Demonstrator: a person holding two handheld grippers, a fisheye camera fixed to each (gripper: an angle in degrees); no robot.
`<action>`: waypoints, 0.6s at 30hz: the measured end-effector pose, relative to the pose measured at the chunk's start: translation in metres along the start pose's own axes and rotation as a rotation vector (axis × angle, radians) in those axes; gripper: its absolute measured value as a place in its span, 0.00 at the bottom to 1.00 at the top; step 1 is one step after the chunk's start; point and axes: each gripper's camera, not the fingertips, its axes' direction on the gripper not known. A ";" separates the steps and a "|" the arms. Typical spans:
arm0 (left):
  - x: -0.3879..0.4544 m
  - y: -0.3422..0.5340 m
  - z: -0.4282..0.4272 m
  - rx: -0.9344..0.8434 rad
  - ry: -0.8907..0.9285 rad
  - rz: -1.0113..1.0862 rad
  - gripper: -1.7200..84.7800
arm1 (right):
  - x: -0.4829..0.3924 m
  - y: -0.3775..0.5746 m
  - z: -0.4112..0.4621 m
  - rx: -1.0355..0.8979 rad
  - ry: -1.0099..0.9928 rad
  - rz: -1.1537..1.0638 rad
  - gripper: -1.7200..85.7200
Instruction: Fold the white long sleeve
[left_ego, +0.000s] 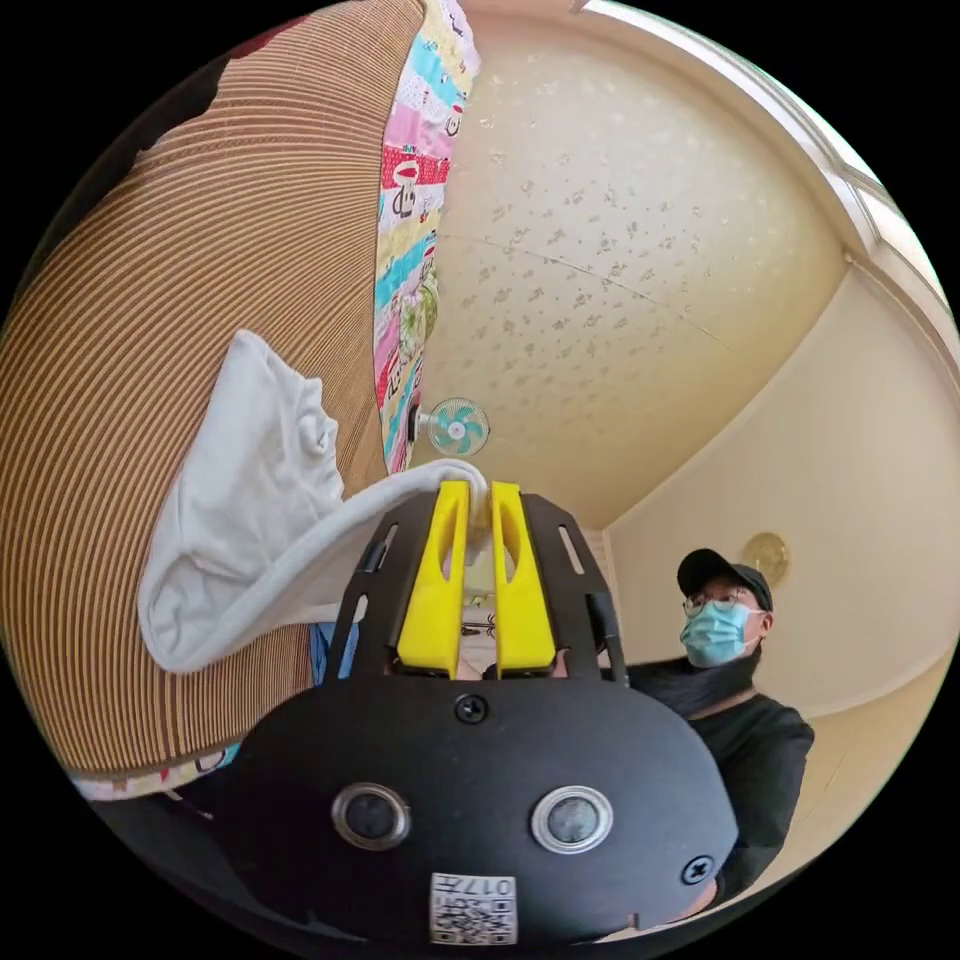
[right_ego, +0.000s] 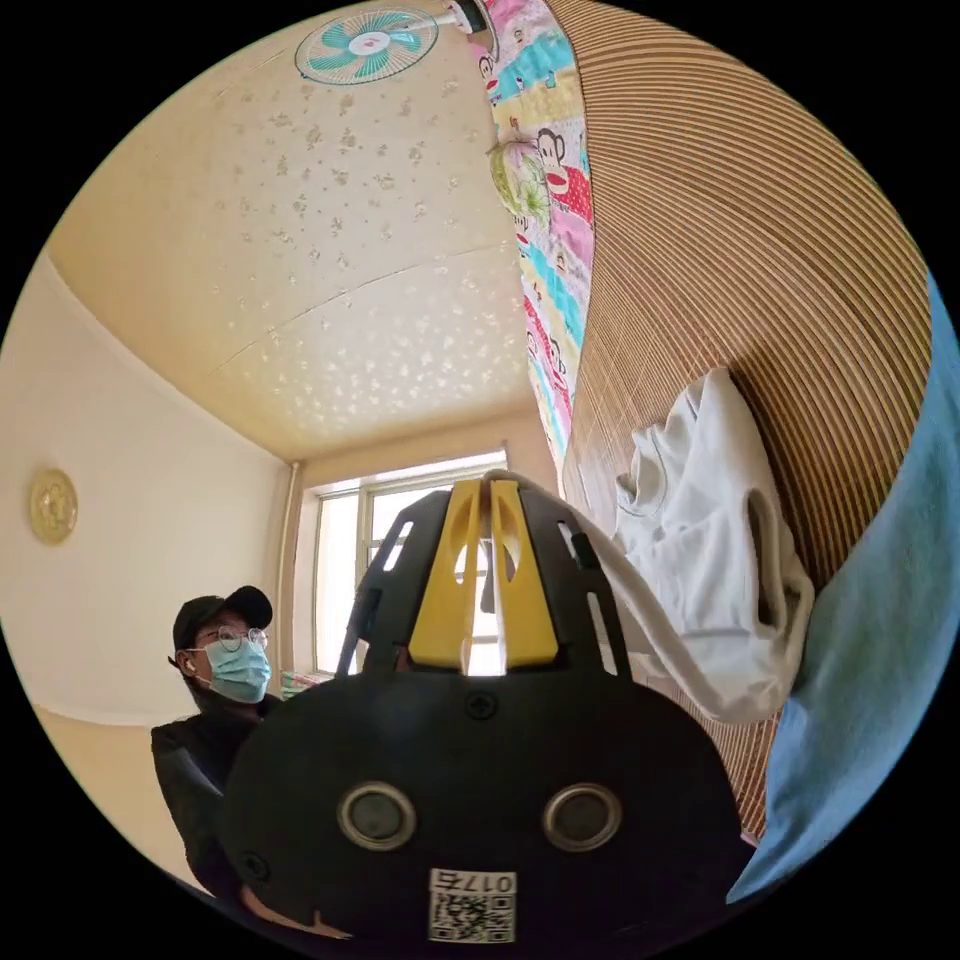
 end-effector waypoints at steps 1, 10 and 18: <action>-0.004 -0.021 -0.003 0.024 0.024 0.000 0.13 | 0.003 -0.007 0.005 0.010 0.043 0.010 0.04; 0.000 0.088 -0.055 0.128 -0.845 -0.046 0.22 | 0.004 0.062 0.091 -0.142 0.791 -0.230 0.03; -0.088 0.158 -0.113 0.315 -0.574 -0.313 0.14 | 0.101 0.140 0.205 -0.465 1.067 -0.472 0.04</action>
